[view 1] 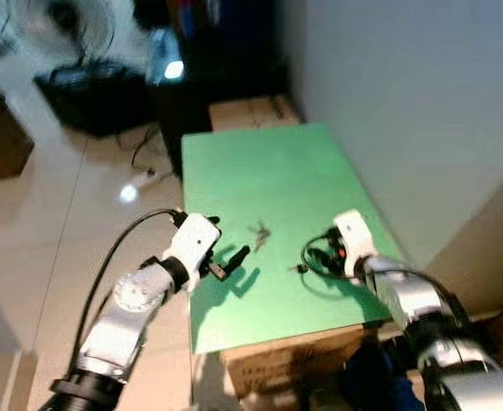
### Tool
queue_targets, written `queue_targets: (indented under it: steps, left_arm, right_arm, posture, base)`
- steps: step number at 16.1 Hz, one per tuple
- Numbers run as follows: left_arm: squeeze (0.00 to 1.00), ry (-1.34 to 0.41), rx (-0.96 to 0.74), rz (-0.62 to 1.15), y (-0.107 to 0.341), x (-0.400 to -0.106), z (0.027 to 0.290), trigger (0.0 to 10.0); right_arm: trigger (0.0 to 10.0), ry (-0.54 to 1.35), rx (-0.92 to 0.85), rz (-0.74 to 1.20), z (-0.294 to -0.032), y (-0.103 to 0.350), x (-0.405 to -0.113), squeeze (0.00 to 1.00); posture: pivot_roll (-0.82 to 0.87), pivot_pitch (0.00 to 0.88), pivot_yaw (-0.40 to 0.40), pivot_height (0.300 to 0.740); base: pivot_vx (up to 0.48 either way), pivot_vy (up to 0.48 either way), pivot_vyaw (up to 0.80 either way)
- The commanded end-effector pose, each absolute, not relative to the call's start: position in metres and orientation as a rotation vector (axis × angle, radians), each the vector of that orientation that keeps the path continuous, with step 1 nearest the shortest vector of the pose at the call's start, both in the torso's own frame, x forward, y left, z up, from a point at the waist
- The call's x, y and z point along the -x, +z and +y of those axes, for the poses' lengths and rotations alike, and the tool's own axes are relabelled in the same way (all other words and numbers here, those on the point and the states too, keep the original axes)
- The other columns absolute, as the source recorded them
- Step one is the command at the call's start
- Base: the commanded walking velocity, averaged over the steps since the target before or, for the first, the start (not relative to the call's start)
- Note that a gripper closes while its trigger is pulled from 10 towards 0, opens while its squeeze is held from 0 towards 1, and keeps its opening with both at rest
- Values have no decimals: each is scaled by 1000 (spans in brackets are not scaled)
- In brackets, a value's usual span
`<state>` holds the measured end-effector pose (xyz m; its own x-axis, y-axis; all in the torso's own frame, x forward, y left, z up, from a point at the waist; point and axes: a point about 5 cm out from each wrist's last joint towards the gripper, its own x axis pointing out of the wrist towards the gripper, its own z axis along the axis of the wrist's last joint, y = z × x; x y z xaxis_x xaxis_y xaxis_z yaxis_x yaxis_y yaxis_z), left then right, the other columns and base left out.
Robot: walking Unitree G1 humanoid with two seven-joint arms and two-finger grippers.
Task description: Hang keys on a hook
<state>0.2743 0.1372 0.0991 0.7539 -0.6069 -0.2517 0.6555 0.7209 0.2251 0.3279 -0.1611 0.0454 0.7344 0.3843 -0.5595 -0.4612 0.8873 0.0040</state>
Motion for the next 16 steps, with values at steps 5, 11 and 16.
queue_targets:
  steps: [5,11,16]
  left_arm:
    - [0,-788,-334,229,116,-256,145,10000]
    - [0,-797,-323,242,127,-248,143,10000]
    - [0,-808,-325,248,130,-246,142,10000]
  right_arm:
    - [10000,521,183,609,-172,60,-345,1000]
    - [10000,562,226,642,-191,73,-351,1000]
    - [10000,608,200,634,-192,77,-351,0]
  posture:
    - [-1,319,84,740]
    - [-1,341,73,740]
    - [6,356,80,740]
  base:
    - [0,0,0]
    - [0,0,0]
    - [0,0,0]
